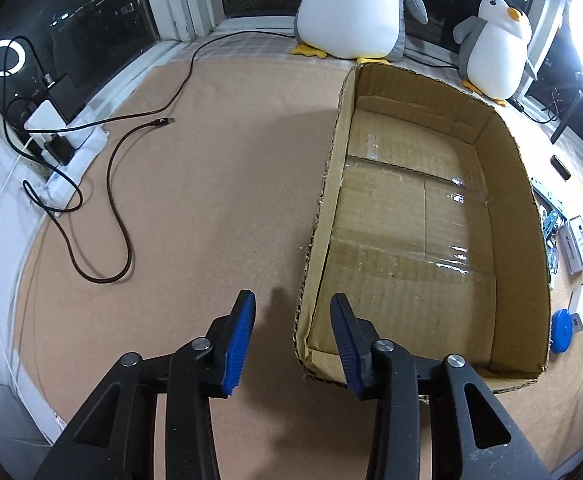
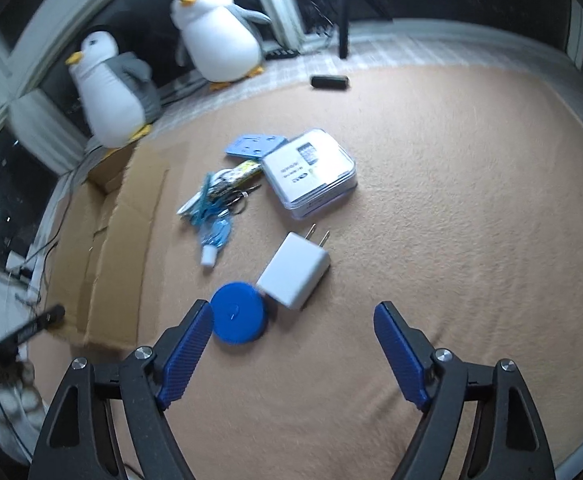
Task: Organize rigid objects
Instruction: 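Close the right gripper on the white charger while the left gripper rests on the box wall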
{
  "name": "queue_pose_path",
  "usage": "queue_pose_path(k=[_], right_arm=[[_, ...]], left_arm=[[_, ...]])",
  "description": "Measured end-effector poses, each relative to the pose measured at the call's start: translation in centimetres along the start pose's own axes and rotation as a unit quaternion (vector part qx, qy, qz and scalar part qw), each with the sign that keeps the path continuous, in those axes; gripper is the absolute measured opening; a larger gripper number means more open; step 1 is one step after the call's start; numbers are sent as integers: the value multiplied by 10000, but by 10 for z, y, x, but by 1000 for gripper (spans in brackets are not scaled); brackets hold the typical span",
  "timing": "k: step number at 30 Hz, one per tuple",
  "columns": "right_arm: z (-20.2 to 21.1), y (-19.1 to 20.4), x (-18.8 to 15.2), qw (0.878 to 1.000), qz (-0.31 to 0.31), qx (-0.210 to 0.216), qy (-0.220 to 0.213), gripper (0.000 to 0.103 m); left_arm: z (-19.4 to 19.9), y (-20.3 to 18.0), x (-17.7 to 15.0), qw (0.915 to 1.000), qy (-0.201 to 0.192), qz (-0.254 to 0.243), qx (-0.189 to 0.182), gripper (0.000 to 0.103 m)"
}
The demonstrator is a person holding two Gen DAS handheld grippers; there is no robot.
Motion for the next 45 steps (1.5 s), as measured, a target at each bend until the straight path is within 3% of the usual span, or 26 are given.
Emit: queue_pose_path(k=[7,18,24,33,45], right_arm=[[-27,-4,19,9986,-377,-8,361,72],[-51,-2,31,9959,-520,-267,691,71],[-72,-6,31,9932,-514,-429,954,55],[-75,1,36,9907,265,-683,1148,37],[-54,-5,25,9960,147,-328,814,35]], left_arm=[[-12,-1,3,9998,159,-72,-89,30],[-27,-1,8,9987,357,-230,-268,30],[-31,-2,9,9984,383,-272,-313,30],[-33,-4,8,9982,400,-226,-375,27],[-33,-5,9,9984,370,-234,-353,22]])
Point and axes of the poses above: each gripper's, at about its wrist camera, not at the fingertips, and z roughly against the way its jaws point, y to its left, x to its top, the point moved 4 cm from there along -z, roughly the way its jaws point, and after that the axes turned 5 degrees about x, right-handed, at the moved point
